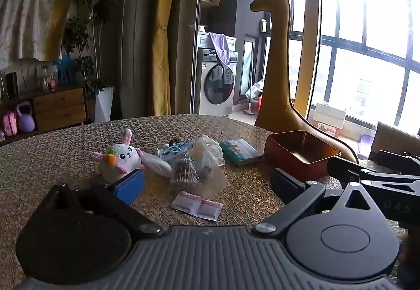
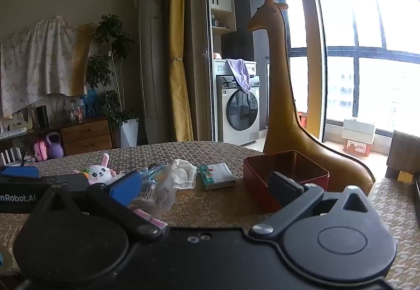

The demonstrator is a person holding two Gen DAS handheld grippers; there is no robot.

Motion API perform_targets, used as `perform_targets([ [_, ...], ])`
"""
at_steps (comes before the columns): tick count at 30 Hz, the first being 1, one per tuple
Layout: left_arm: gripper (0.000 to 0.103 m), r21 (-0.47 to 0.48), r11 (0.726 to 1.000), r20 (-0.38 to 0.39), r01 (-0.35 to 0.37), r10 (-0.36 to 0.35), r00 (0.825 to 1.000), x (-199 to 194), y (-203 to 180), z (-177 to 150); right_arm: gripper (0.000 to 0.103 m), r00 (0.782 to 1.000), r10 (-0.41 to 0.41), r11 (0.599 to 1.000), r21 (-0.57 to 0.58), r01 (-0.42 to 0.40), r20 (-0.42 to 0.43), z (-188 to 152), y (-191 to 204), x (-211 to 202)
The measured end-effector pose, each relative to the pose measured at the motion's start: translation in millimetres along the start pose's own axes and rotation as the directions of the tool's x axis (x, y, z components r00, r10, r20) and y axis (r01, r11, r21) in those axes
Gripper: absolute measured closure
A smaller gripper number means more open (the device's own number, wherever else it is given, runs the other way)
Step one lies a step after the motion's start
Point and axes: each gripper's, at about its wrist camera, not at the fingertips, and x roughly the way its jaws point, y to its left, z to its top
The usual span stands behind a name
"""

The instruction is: Organize soft objects

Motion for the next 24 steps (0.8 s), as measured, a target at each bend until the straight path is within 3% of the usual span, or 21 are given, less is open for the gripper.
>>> perform_targets([
  [10, 0.0, -0.034, 0.999, -0.065, 0.013, -0.016, 0.998, 9, 2, -4, 0.0, 1.0, 0.006, 1.0, -0.003, -0.006, -0.003, -1, -1, 2],
  [24, 0.0, -0.073, 0.997, -0.062, 0.035, -0.04, 0.997, 4, 8, -3, 0.0, 1.0, 0.005, 1.0, -0.001, -0.005, -0.012, 3, 1, 1],
])
